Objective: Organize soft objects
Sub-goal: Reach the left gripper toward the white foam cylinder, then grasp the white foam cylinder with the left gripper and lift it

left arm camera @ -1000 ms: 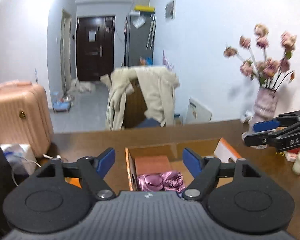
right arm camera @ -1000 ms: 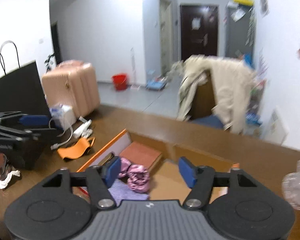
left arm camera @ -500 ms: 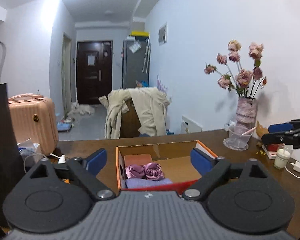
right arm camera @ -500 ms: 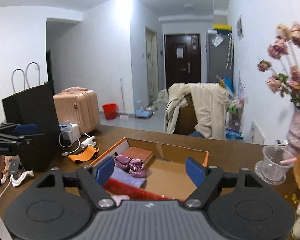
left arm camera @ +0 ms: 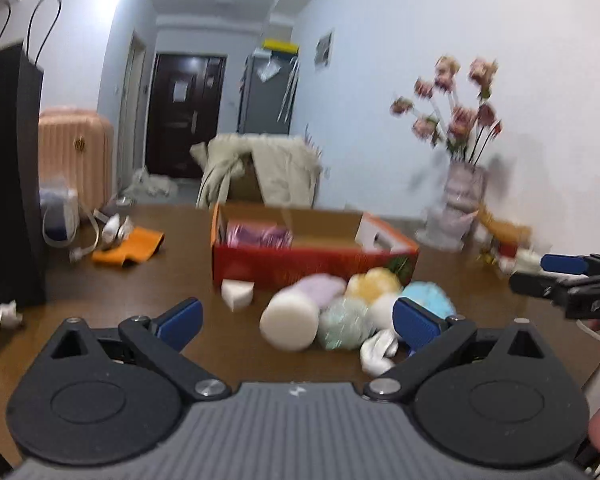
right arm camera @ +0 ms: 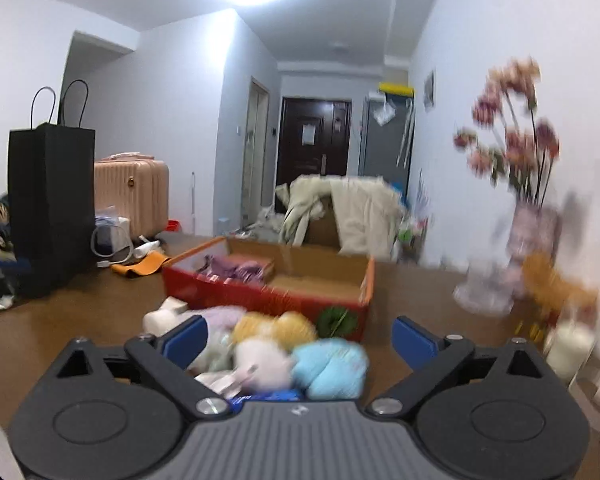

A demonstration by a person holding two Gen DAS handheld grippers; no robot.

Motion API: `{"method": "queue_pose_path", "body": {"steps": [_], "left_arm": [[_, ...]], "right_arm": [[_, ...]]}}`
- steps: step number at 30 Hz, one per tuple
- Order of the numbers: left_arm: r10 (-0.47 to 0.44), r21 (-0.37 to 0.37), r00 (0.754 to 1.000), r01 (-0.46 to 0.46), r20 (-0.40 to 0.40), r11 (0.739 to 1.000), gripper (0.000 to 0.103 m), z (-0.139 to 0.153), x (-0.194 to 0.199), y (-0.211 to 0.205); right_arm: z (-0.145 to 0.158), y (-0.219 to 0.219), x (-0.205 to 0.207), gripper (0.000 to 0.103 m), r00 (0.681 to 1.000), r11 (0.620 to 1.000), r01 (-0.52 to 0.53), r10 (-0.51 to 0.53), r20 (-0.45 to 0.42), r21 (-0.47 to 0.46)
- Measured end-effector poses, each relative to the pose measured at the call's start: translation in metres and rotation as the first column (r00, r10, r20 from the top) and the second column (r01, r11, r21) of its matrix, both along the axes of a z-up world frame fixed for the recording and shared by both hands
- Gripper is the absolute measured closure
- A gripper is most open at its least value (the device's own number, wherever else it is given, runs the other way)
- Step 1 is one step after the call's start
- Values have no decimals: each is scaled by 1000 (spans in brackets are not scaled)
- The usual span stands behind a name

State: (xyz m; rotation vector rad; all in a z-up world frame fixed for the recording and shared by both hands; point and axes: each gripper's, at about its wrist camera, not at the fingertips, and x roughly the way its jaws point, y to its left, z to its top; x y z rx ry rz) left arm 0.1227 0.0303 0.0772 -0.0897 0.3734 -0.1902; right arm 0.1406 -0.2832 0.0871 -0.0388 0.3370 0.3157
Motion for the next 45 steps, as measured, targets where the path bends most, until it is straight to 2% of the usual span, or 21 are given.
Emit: {"method": "queue_pose_path", "body": {"steps": [6, 10, 13, 15, 17, 19, 20, 22, 24, 26, 29, 31, 35, 37, 40, 43, 45], "left_arm": [[10, -31, 999, -12, -43, 999, 0, -10, 20, 3], [8, -42, 995, -12, -101, 999, 0, -24, 42, -1], [5, -80, 992, -15, -124, 997, 0, -30, 66, -4], [-1, -100, 991, -13, -132, 995, 1, -33, 85, -6], [-6, -102, 991, -8, -132, 995, 10, -38, 107, -10], [-5, -88, 990, -7, -142, 996, 27, -44, 127, -15], [-12, -84, 988, -1, -152, 996, 31, -47, 136, -17], [-29, -78, 984, 15, -176, 997, 51, -54, 148, -19], [-45, -78, 981, 30, -191, 996, 57, -60, 150, -15], [-53, -87, 982, 38, -180, 995, 57, -62, 141, -5], [-69, -100, 982, 52, -177, 994, 53, -63, 119, 15], [-79, -112, 979, 58, -187, 992, 47, -66, 106, 25], [-64, -166, 970, 25, -236, 986, 47, -77, 103, 40], [-61, -186, 972, 19, -226, 982, 47, -76, 101, 45], [-95, -228, 978, 51, -187, 972, 39, -69, 99, 50], [-106, -248, 975, 55, -195, 967, 38, -68, 108, 47], [-115, -246, 972, 63, -206, 967, 31, -68, 114, 39]], "right_arm": [[-6, 3, 11, 4, 1000, 1000, 4, -4, -12, 12], [-17, 3, 29, 12, 997, 999, 6, -3, -72, 34], [-25, 7, 47, 20, 994, 999, -1, 5, -108, 42], [-28, 12, 58, 21, 992, 999, -9, 14, -123, 42], [-32, 17, 70, 27, 991, 999, -15, 21, -135, 43], [-35, 23, 81, 30, 987, 998, -29, 36, -153, 48], [-37, 27, 86, 32, 986, 998, -37, 44, -160, 47], [-40, 34, 95, 34, 984, 998, -50, 57, -171, 43], [-43, 40, 104, 38, 980, 997, -64, 72, -183, 47], [-46, 46, 111, 43, 977, 995, -78, 87, -194, 56], [-49, 58, 116, 44, 971, 990, -117, 131, -198, 79], [-52, 71, 117, 44, 963, 983, -160, 176, -206, 90], [-60, 99, 119, 48, 933, 964, -239, 261, -247, 114], [-61, 111, 119, 52, 927, 962, -256, 273, -257, 99], [-55, 117, 116, 52, 927, 959, -269, 284, -245, 93], [-47, 115, 121, 53, 941, 968, -240, 250, -229, 71], [-40, 114, 127, 53, 950, 973, -224, 230, -213, 50]]}}
